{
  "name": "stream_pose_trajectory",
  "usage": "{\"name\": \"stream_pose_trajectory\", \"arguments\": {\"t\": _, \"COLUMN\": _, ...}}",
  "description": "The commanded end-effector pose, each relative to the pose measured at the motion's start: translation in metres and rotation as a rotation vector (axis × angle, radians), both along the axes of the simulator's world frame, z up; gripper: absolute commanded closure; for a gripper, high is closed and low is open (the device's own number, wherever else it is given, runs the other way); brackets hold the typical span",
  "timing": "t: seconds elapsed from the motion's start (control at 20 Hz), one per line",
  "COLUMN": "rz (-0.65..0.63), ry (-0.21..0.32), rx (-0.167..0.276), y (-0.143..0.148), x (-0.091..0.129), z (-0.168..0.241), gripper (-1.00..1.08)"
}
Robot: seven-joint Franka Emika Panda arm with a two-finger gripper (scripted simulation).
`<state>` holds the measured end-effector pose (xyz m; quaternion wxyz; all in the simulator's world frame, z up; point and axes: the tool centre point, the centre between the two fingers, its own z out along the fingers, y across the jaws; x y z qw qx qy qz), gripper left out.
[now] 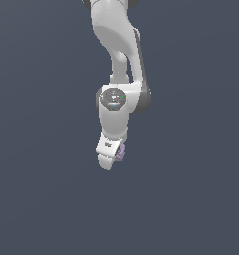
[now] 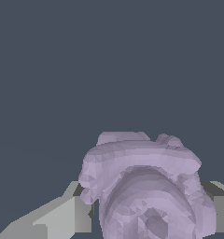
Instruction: Pick up the object and move it to a goal position.
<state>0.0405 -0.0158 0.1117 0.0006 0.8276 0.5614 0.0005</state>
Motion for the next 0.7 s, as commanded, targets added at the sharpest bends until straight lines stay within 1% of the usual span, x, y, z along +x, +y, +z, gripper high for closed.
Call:
{"name": "stream_pose_trajectory", "arguments": {"t": 0.0, "rz": 0.001, "ry": 0.000, "rx": 0.001, "y": 0.014, "x": 0.007, "z": 0.021, "gripper": 1.08}}
{"name": "stream_pose_trajectory", "arguments": {"t": 0.45, "rz": 0.001, "ry": 0.000, "rx": 0.001, "y": 0.066, "x": 0.036, "z": 0.099, "gripper": 1.08}}
{"name": "stream_pose_trajectory", "arguments": {"t": 0.65, "rz": 0.000, "ry": 0.001, "rx": 0.001, "y": 0.084, "x": 0.048, "z": 0.126, "gripper": 1.08}}
